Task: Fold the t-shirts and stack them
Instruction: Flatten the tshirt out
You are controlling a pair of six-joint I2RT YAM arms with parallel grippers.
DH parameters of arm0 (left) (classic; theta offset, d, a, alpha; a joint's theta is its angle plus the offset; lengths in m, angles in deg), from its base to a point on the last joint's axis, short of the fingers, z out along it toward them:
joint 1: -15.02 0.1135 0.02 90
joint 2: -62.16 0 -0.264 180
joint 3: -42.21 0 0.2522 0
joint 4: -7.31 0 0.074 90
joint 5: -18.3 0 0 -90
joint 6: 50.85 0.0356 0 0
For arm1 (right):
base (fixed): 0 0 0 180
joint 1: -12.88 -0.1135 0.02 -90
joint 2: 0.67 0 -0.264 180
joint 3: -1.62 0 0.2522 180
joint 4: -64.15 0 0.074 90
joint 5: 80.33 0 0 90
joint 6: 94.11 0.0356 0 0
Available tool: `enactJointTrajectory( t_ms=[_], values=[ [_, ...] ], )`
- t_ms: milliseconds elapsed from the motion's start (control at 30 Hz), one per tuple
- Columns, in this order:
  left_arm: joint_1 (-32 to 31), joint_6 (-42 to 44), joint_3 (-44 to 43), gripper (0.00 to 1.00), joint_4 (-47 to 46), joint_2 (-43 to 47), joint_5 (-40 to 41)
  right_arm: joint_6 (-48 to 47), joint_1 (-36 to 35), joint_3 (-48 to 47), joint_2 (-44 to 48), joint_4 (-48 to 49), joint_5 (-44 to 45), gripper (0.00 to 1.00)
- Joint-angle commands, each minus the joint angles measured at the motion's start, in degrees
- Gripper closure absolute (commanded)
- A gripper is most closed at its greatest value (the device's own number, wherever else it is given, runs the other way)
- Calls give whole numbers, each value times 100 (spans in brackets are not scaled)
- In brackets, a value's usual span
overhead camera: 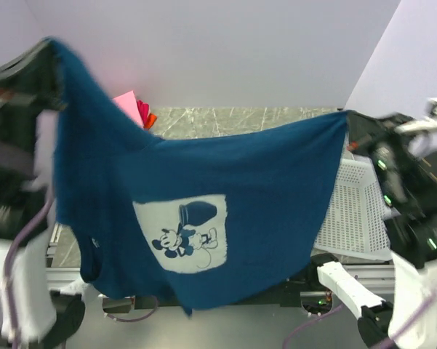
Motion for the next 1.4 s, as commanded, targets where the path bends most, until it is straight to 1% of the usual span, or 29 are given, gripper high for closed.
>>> enactJointTrajectory(
  t_ms=[0,33,100,133,200,233,300,333,367,400,433,467,500,533,567,600,633,667,733,767,833,867,933,967,1033,1067,1200,1267,1367],
  values=[
    [19,-157,488,99,-291,-1119,-473,-62,21,531,-630,738,526,100],
    [19,-139,533,99,-318,-1556,-508,-97,30,741,-918,957,623,100],
    [19,-122,717,99,-519,-2006,-526,-106,126,892,-1280,1204,659,100],
    [19,-87,762,99,-581,-2469,-500,-106,205,1032,-1682,1327,685,100],
    [19,-52,797,99,-661,-2973,-517,-45,320,1121,-2149,1687,668,100],
    [19,-43,771,99,-826,-3497,-518,-18,433,1147,-2639,1793,650,100],
    [19,-51,509,98,-811,-4036,-579,52,522,1077,-3169,1987,580,100],
    [19,-51,316,73,-523,-4639,-692,52,583,894,-3711,2013,554,100],
    [19,-34,-234,56,-294,-4984,-763,17,601,762,-3986,2013,493,100],
    [19,-51,-597,42,-31,-5675,-790,-18,619,456,-4537,1979,422,85],
    [19,-69,-974,27,607,-5995,-720,-62,636,209,-4847,1917,317,66],
    [19,-165,-1605,24,866,-6286,-702,-71,671,-98,-5172,1534,238,40],
    [19,-218,-1759,22,999,-6602,-676,-62,681,-710,-5715,1269,246,33],
    [19,-271,-1813,21,1061,-6649,-745,-71,681,-960,-5938,1066,255,30],
    [10,-376,-1604,20,983,-6597,-772,-80,663,-1127,-6079,786,255,25],
    [10,-437,-1367,17,826,-6344,-755,-80,663,-1225,-6159,748,185,24],
    [10,-499,-1087,10,677,-6167,-737,-97,654,-1121,-6107,791,123,23],
    [10,-543,-597,8,518,-5983,-676,-106,628,-998,-6011,975,71,21],
    [10,-561,-189,6,534,-5499,-580,-97,584,-638,-5712,1081,-79,19],
    [10,-631,196,6,691,-5341,-449,-89,567,-524,-5607,1117,-123,18],
    [10,-702,602,7,911,-4901,-377,-45,479,-172,-5344,1099,-298,17],
    [2,-702,1030,7,999,-4752,-377,-27,418,-32,-5238,1065,-351,17],
    [10,-754,1533,6,1211,-4278,-421,26,216,451,-4956,1090,-430,17],
    [10,-772,2127,6,1202,-4102,-473,69,163,644,-4842,1117,-474,17],
    [10,-842,2780,6,1036,-3505,-526,279,-13,1268,-4543,1204,-554,17],
    [10,-973,3366,5,1001,-3320,-526,359,-75,1505,-4421,1318,-832,17],
    [10,-1202,4390,5,1132,-2442,-579,772,-268,2831,-3727,1644,-1169,18],
    [10,-1360,4942,5,1141,-2203,-535,904,-374,3185,-3524,1662,-1134,18],
    [19,-1510,5401,5,1377,-1973,-535,993,-409,3651,-3277,1548,-1152,18]
  ],
)
